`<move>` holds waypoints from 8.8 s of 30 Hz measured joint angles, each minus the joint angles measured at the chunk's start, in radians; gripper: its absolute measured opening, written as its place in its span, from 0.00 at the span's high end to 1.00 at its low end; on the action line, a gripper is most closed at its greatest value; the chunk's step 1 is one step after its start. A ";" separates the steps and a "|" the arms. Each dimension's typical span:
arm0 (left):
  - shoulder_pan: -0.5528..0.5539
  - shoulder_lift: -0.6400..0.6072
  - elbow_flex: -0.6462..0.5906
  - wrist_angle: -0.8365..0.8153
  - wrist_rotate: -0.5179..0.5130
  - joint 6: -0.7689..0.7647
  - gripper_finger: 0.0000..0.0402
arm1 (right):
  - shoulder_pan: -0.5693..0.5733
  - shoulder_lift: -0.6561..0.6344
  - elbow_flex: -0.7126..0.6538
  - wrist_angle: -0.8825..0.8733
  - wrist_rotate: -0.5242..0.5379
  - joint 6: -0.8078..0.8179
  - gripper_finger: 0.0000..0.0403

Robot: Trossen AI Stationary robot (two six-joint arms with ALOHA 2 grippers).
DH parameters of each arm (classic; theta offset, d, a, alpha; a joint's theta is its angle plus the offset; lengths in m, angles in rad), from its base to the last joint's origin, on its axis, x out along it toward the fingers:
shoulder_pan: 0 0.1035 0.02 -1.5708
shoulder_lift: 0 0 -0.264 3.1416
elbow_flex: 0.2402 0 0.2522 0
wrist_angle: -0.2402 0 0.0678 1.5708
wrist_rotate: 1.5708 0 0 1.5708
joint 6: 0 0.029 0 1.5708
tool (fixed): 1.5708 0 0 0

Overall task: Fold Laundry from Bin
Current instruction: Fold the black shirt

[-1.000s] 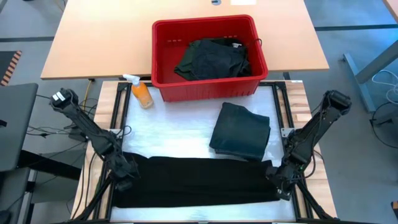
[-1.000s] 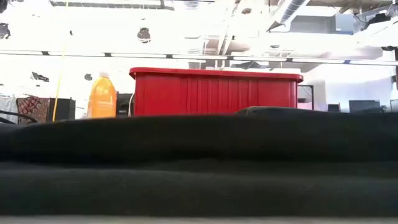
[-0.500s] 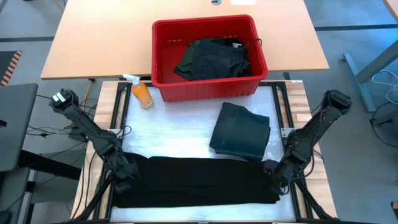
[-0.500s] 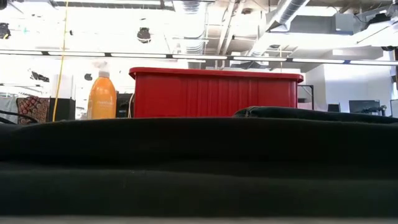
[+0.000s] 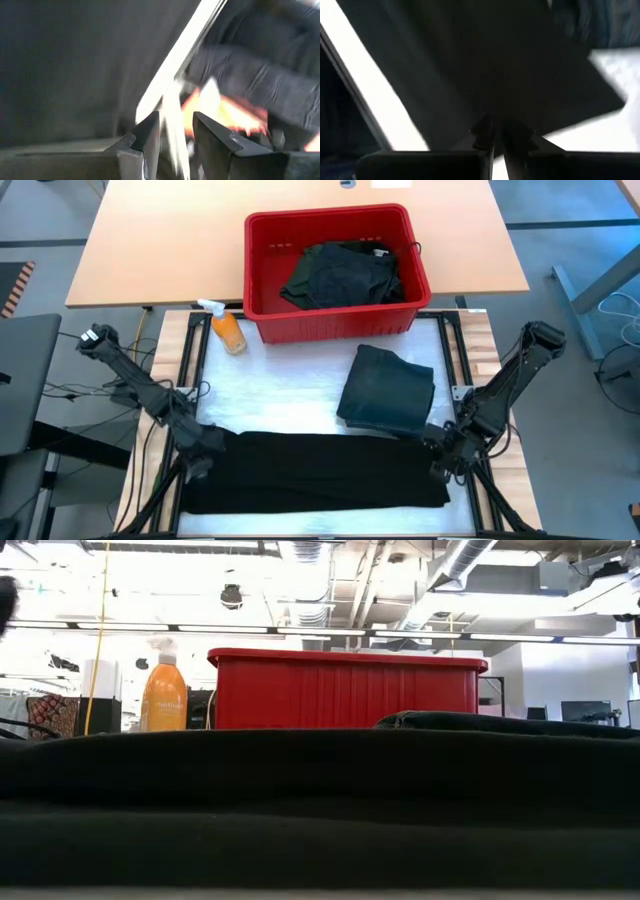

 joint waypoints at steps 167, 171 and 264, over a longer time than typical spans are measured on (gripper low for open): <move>0.501 0.290 0.117 0.117 -0.997 1.060 0.74 | 0.057 0.332 -0.055 0.197 -0.112 0.536 0.58; 0.456 0.294 0.092 0.365 -0.846 1.087 0.74 | 0.045 0.315 -0.053 0.195 -0.108 0.479 0.84; 0.183 0.183 0.557 -0.514 -1.437 1.180 1.00 | -0.815 0.996 1.086 0.620 -0.662 -1.045 0.91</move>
